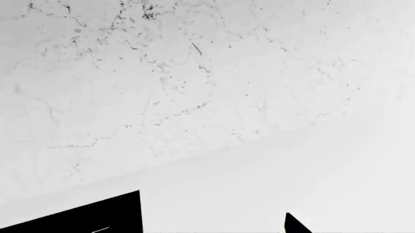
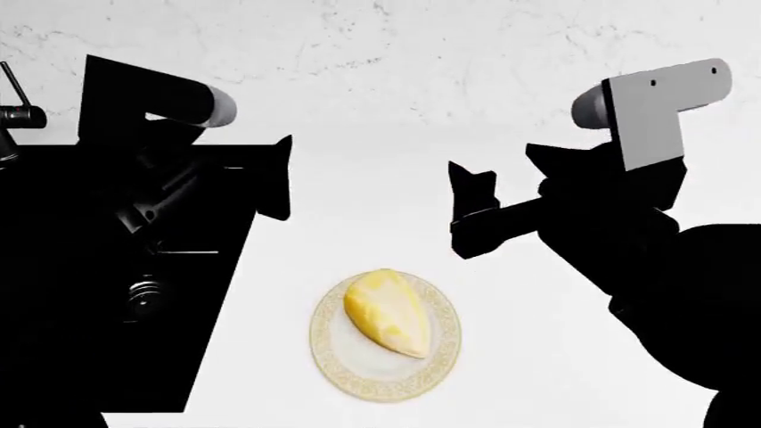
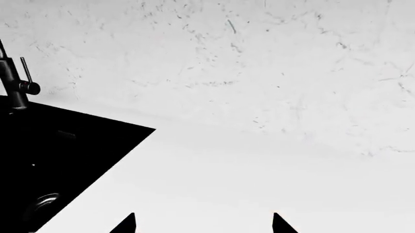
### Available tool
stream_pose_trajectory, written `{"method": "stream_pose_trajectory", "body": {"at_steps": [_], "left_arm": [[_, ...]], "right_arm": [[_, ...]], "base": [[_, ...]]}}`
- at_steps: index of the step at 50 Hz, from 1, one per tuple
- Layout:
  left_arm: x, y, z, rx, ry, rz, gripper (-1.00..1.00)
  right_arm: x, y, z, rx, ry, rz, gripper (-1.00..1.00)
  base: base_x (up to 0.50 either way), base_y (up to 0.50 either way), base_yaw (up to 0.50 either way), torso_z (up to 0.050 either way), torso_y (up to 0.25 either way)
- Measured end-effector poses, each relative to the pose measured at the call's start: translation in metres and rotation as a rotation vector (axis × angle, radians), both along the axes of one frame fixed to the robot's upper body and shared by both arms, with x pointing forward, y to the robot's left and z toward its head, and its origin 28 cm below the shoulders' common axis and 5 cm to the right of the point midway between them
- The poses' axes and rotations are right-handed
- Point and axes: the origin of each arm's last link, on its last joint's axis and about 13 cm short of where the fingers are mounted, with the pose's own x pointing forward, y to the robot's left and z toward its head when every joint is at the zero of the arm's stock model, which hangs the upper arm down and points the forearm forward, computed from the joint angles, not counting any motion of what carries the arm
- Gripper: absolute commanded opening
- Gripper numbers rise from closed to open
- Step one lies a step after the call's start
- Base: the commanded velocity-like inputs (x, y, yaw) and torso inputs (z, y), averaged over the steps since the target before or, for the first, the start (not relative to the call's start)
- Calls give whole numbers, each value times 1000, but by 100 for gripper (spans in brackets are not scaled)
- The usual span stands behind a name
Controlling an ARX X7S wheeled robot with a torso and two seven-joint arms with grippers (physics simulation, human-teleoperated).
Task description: Pick the chicken breast from the plate and place it on the cutting board. Then pick the condiment bottle from the cabinet and place it next to the cutting board.
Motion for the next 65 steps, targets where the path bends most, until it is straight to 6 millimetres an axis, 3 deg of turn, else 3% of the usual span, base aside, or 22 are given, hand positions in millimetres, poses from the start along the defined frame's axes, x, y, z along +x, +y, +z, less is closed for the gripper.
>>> {"method": "stream_pose_trajectory", "body": {"at_steps": [10, 19, 41, 65], "left_arm": [[-1, 3, 5, 14, 4, 9, 100], [-2, 4, 8, 24, 3, 12, 100], [-2, 5, 8, 30, 7, 17, 100], [-2, 5, 7, 29, 13, 16, 100]], "right_arm": [[-4, 22, 21, 90, 90, 30, 100], [-8, 35, 28, 82, 206, 74, 100], [-16, 51, 18, 7, 387, 174, 100], [-15, 53, -1, -54, 494, 170, 100]], "base": [[0, 0, 0, 0, 0], [0, 0, 0, 0, 0], [0, 0, 0, 0, 0], [0, 0, 0, 0, 0]]}}
